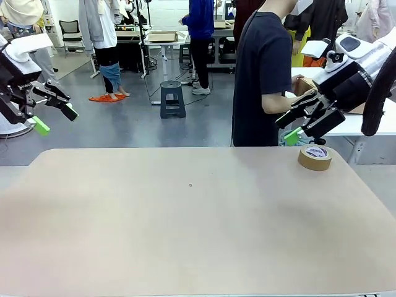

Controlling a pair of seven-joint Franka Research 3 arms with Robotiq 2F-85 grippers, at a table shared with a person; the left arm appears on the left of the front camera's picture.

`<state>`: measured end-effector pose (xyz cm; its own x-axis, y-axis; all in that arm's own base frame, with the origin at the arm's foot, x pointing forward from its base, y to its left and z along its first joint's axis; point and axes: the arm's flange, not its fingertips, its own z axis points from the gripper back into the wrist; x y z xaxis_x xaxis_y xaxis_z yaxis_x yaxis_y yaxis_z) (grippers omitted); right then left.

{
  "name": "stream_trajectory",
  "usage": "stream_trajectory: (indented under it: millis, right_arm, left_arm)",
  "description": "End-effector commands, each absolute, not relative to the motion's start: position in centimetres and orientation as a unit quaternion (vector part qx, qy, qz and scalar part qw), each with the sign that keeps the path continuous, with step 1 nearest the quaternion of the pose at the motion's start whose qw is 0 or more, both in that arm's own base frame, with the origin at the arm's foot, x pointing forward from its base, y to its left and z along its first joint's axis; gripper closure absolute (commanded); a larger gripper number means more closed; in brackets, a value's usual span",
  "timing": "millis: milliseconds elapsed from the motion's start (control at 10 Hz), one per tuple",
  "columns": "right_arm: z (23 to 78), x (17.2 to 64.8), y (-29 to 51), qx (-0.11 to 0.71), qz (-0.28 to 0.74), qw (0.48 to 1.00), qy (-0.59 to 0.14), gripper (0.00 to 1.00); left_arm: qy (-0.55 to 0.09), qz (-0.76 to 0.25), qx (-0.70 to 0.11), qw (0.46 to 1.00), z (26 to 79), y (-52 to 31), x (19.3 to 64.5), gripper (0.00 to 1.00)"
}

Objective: Wrap the clocks to prevent damage.
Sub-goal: After the human seals the box with tape, release both hands from the side flaps of the Package Box.

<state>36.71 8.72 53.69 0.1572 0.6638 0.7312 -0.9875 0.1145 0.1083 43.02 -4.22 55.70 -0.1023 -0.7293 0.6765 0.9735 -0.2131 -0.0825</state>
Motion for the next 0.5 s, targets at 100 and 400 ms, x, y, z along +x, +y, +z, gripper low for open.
stream_trajectory:
  millis: [100, 400]
  right_arm:
    - [53.72, 36.72, 8.73, 0.305, 0.591, 0.697, -0.268, 0.00]
    - [53.76, 36.70, 8.71, 0.304, 0.592, 0.697, -0.267, 0.00]
  left_arm:
    - [-0.198, -0.715, -0.308, 0.595, 55.70, -4.22, 43.02, 0.00]
    - [-0.192, -0.719, -0.288, 0.603, 55.82, -3.99, 43.03, 0.00]
